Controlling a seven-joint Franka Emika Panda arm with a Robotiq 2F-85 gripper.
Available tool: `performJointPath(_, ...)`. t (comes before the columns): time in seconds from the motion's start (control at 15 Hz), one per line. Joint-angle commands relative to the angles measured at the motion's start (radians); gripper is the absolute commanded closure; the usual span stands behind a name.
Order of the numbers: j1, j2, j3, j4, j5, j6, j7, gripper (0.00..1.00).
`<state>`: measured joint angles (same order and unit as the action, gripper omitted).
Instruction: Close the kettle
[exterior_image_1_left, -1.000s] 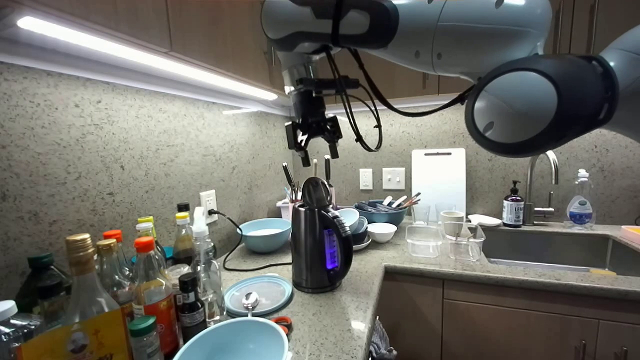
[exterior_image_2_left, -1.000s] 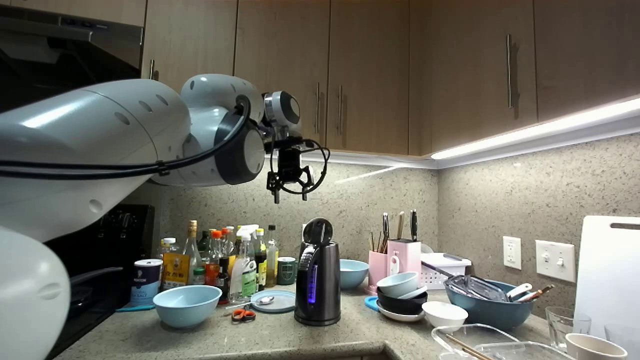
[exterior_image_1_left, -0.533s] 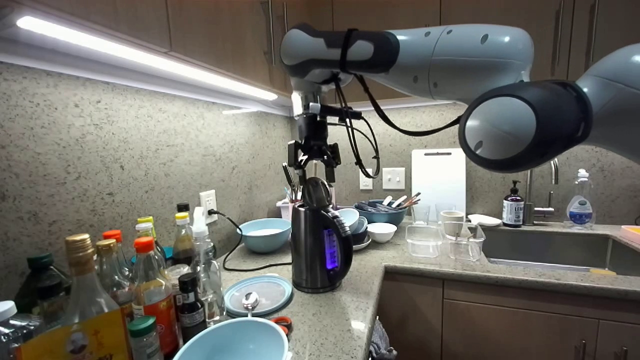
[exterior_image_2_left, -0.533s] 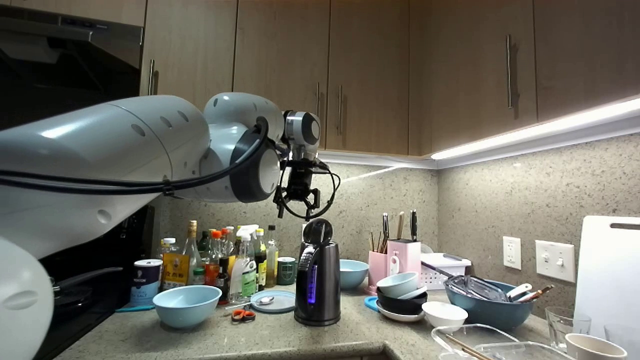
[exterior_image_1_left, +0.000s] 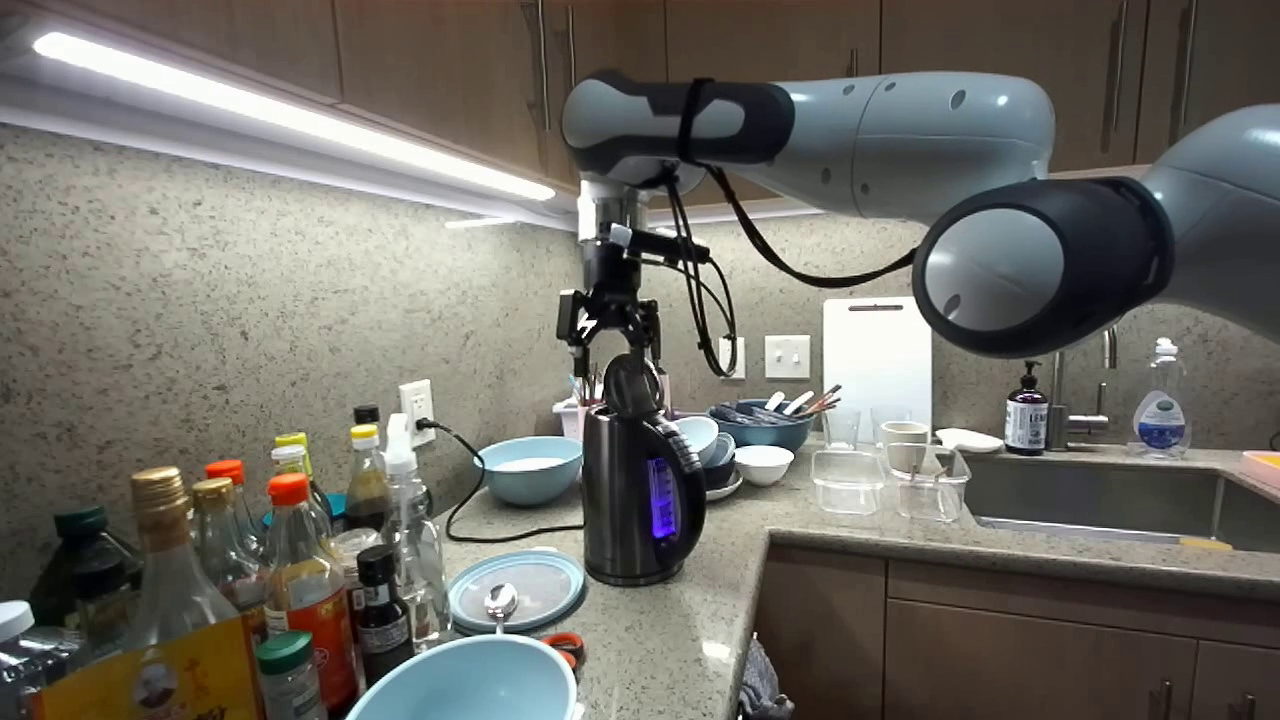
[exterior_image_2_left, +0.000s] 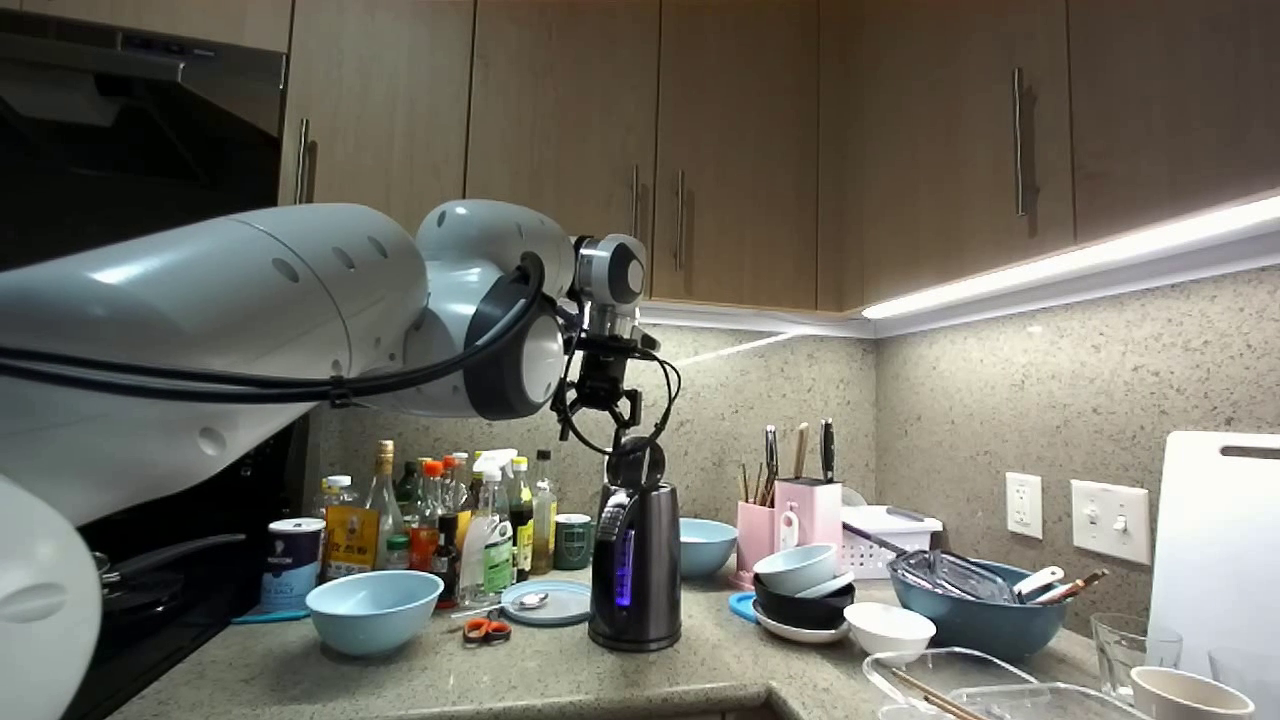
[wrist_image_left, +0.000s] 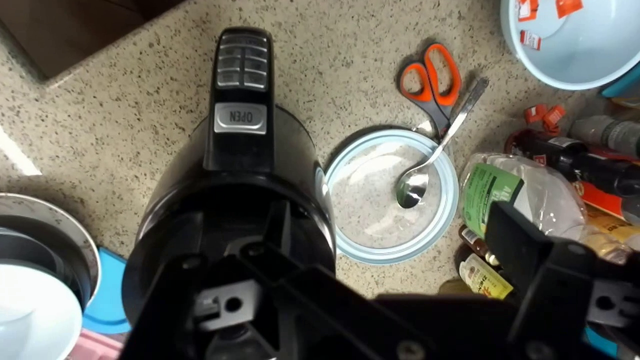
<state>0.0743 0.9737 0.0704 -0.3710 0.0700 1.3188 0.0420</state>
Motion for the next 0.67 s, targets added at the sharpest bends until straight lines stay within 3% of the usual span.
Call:
performJointPath(0.0, 0.002, 0.004, -0.005, -0.007, -0.007, 0.040, -0.041, 0.00)
performJointPath(0.6, 0.027, -0.003, -0.069, -0.013, -0.088, 0.126, -0.037, 0.00)
